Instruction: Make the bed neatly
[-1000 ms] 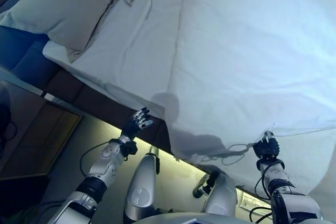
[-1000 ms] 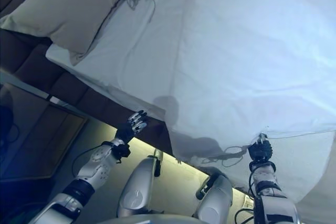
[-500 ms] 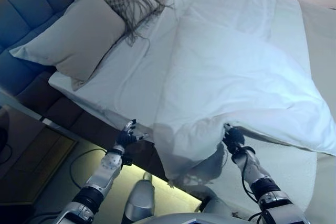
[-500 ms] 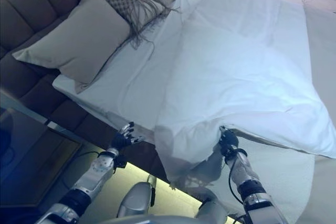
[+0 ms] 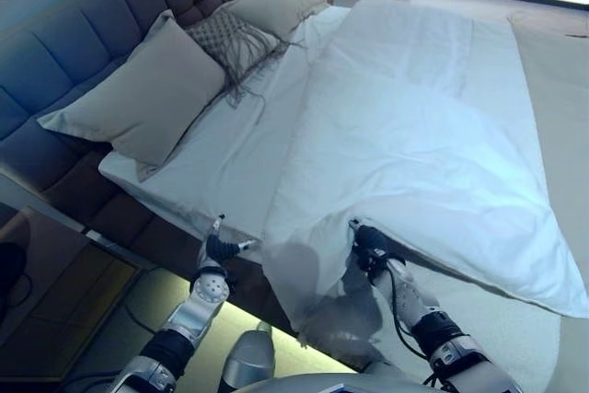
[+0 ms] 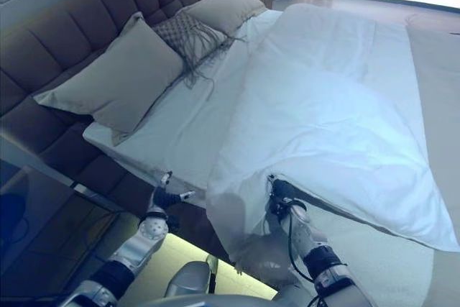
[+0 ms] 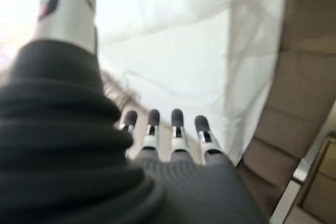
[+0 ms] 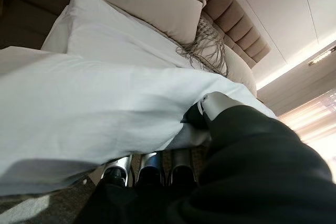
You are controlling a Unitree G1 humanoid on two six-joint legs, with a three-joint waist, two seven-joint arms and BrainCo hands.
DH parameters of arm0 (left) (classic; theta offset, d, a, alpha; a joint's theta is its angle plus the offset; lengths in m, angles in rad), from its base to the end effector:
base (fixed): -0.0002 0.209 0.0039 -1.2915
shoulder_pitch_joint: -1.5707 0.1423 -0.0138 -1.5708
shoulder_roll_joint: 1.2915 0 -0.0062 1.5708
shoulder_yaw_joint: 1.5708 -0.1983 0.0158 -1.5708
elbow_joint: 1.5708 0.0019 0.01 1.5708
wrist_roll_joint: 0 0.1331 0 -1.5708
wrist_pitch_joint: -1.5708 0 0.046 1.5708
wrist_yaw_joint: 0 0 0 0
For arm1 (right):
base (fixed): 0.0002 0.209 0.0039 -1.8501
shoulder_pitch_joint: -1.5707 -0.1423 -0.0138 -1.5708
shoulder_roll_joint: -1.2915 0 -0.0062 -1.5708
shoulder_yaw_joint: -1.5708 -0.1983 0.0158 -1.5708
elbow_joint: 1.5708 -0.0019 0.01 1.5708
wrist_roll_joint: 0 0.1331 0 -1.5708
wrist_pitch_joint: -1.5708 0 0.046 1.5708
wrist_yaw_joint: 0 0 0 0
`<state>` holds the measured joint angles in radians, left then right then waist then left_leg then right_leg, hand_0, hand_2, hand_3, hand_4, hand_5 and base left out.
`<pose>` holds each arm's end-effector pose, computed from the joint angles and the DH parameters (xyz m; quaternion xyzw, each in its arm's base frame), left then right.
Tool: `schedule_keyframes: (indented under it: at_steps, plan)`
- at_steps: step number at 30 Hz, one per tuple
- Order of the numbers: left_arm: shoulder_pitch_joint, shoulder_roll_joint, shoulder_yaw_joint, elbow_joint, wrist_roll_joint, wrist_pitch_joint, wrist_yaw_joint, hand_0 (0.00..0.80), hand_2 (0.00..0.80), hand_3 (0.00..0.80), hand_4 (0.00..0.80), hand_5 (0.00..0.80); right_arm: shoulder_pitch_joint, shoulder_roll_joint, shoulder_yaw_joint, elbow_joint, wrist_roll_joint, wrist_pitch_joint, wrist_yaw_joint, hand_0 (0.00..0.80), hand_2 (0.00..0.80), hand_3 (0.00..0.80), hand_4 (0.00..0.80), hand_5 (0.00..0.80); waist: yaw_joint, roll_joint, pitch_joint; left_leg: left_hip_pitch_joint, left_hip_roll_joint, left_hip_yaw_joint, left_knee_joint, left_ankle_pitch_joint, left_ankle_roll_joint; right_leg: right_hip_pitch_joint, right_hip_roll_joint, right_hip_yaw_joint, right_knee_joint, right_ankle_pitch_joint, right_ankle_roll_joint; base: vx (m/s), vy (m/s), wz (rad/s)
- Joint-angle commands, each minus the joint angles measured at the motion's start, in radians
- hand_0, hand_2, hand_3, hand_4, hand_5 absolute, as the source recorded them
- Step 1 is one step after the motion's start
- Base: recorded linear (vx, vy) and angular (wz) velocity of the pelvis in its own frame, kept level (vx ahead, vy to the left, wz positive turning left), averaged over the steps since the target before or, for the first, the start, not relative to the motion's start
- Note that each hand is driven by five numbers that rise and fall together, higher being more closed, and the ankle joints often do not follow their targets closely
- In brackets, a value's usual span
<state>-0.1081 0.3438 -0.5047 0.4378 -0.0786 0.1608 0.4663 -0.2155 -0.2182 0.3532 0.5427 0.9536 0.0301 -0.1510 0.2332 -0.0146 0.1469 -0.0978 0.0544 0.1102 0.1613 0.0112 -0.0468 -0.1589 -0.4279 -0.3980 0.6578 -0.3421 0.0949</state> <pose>0.1858 0.1627 -0.0458 0.2668 0.2246 0.0348 0.9366 0.2204 -0.1460 -0.0302 0.2666 0.2621 -0.0130 0.9274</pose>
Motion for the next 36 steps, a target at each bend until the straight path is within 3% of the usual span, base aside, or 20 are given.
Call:
schedule_keyframes:
  at_steps: [1,5,10,14,18,23,36]
  plan:
    - [-0.1,0.0,-0.055,-0.043,0.12,0.019,-0.016,0.0,0.0,0.0,0.0,0.0,-0.143,0.077,-0.011,-0.122,-0.029,-0.008,-0.005,0.8,0.8,0.8,0.8,0.8,0.023,-0.046,0.035,0.025,0.03,-0.017,0.125,-0.119,0.006,0.063,-0.101,-0.012,-0.4,0.499,0.152,-0.016,-0.068,0.09]
    - [-0.132,-0.043,-0.113,-0.037,0.061,0.066,0.023,0.0,0.0,0.0,0.0,0.0,-0.176,0.088,0.006,-0.136,-0.012,0.022,-0.04,0.8,0.8,0.8,0.8,0.8,0.003,-0.036,0.033,0.022,0.032,-0.016,0.105,-0.102,0.007,0.057,-0.092,-0.007,-0.414,0.499,0.153,-0.019,-0.04,0.06]
    - [-0.203,-0.084,-0.153,-0.026,-0.005,0.048,0.063,0.0,0.0,0.0,0.0,0.0,-0.226,0.094,0.013,-0.145,-0.016,0.044,-0.071,0.8,0.8,0.8,0.8,0.8,-0.012,-0.022,0.045,-0.02,0.038,-0.02,0.111,-0.085,-0.003,0.015,-0.101,0.0,-0.407,0.509,0.154,-0.081,-0.042,0.02]
    - [-0.231,-0.097,-0.166,-0.039,0.027,0.041,0.099,0.0,0.0,0.0,0.0,0.0,-0.246,0.092,0.013,-0.157,-0.025,0.048,-0.086,0.8,0.8,0.8,0.8,0.8,-0.014,-0.018,0.05,-0.03,0.046,-0.021,0.112,-0.077,-0.011,0.006,-0.108,-0.002,-0.407,0.515,0.155,-0.04,-0.071,0.01]
    - [-0.246,-0.087,-0.168,-0.054,0.11,0.082,0.141,0.0,0.0,0.0,0.0,0.0,-0.249,0.095,0.014,-0.182,-0.032,0.056,-0.102,0.8,0.8,0.8,0.8,0.8,-0.019,-0.021,0.048,-0.027,0.051,-0.021,0.116,-0.076,-0.016,0.003,-0.114,0.0,-0.403,0.518,0.156,0.012,-0.088,0.0]
    - [-0.244,-0.089,-0.159,-0.082,0.137,0.057,0.096,0.0,0.0,0.0,0.0,0.0,-0.223,0.106,0.03,-0.214,-0.035,0.074,-0.135,0.8,0.8,0.8,0.8,0.8,-0.035,-0.017,0.035,-0.003,0.052,-0.012,0.103,-0.077,-0.011,0.014,-0.111,0.004,-0.408,0.513,0.155,0.05,-0.05,-0.07]
    - [-0.249,-0.122,-0.227,-0.096,0.119,0.006,0.051,0.0,0.0,0.0,0.0,0.0,-0.24,0.079,0.023,-0.261,-0.038,0.156,-0.146,0.8,0.8,0.8,0.8,0.8,-0.081,0.033,0.062,-0.052,0.035,-0.008,0.138,-0.07,-0.006,-0.054,-0.142,0.036,-0.37,0.522,0.147,-0.028,0.033,-0.08]
